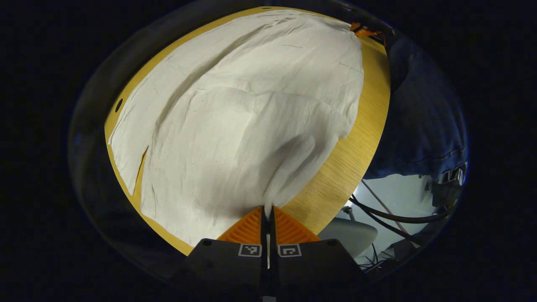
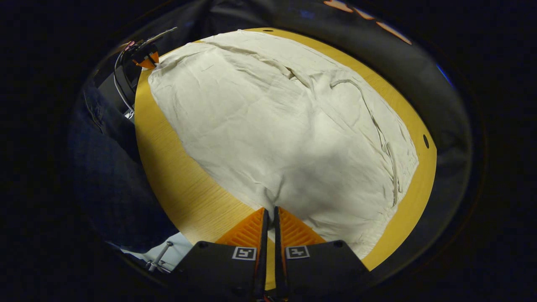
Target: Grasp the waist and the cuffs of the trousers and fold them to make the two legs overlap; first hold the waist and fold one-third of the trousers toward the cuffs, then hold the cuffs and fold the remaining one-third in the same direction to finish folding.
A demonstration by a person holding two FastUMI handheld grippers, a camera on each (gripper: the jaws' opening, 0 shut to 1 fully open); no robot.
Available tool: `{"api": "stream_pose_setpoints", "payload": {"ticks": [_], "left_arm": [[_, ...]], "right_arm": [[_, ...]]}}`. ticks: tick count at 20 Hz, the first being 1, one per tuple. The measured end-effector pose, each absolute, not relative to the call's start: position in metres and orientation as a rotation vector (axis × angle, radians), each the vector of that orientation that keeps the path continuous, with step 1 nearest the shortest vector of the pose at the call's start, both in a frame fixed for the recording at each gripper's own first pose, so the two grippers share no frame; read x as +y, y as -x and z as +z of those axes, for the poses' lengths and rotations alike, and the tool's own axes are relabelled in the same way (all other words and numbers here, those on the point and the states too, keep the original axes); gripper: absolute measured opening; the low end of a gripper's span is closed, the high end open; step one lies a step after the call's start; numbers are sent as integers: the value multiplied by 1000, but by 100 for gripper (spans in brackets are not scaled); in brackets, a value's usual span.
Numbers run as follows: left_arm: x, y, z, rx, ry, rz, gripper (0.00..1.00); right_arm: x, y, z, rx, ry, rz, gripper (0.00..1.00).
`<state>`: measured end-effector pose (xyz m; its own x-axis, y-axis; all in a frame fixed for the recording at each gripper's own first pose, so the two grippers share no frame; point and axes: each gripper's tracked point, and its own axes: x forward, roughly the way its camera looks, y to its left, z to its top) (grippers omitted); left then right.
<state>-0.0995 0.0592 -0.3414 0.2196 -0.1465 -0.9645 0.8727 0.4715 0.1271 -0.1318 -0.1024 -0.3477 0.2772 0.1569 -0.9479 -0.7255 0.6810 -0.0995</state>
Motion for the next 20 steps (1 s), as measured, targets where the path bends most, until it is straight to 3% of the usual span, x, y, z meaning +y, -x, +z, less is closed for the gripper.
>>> {"api": "stream_pose_setpoints", "payload": {"ticks": [1,2,8,15,20], "left_arm": [[59,99,-342,1124,-803,-825,0],[60,98,-342,1124,-800,-827,0],[60,98,-341,1149,-751,-807,0],[72,93,-331,1196,-650,-768,0],[76,36,-280,1071,-627,-681,0]], "right_arm": [[-101,132,-343,1151,590,634,11],[-103,132,-349,1155,581,630,1],[-104,130,-348,1157,567,542,2],[-104,119,-333,1091,437,349,2],[-102,80,-289,975,305,242,2]]}}
